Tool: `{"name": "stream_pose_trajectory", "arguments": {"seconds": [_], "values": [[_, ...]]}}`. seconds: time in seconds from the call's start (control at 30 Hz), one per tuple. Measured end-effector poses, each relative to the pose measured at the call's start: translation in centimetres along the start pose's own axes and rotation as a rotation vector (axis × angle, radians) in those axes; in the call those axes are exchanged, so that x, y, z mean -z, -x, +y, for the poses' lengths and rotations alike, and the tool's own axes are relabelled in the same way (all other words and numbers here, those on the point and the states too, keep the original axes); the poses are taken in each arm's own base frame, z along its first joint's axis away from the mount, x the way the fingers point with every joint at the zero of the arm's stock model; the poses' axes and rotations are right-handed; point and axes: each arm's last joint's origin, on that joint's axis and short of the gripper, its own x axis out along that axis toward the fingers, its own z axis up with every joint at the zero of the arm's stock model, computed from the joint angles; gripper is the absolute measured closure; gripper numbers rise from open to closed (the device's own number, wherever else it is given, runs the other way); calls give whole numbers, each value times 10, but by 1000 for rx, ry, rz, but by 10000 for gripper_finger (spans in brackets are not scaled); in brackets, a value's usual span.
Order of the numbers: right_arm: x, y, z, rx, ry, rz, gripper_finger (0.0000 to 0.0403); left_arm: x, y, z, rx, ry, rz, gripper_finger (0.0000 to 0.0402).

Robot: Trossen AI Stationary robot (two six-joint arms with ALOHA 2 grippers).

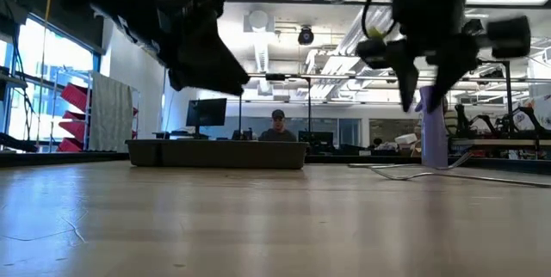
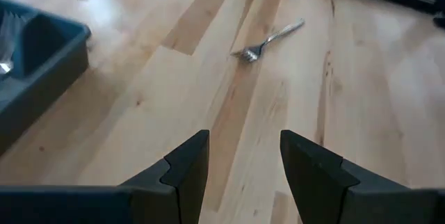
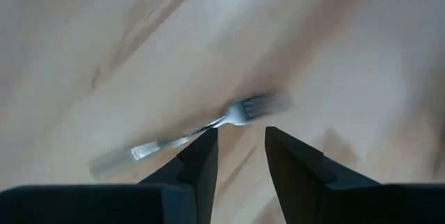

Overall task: Sort silverware
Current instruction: Put the silver fork into the organizing bin

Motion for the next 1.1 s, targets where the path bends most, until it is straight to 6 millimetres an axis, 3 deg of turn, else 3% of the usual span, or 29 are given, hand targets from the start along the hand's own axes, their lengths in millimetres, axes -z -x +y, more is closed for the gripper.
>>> {"name": "stream_pose_trajectory", "arguments": {"seconds": [0.1,0.2,0.33,0.5,0.77,1.0,1.1], "values": [[-16,-25,2,-100,331,153,294,7,-6,-1,-8,-10,29,243],[-28,-49,5,-128,526,278,294,11,-9,-2,-9,-19,42,243],[-34,-73,11,-191,670,337,294,13,-8,-4,-5,-44,48,243],[-27,-88,10,-147,762,438,294,14,-7,-6,3,-67,52,243],[-24,-91,-8,-56,626,375,307,14,-7,-7,4,-69,53,243],[-24,-91,-26,66,101,263,367,14,-7,-7,6,-61,53,243],[-30,-82,-35,80,-31,231,380,14,-7,-8,8,-58,45,243]]}}
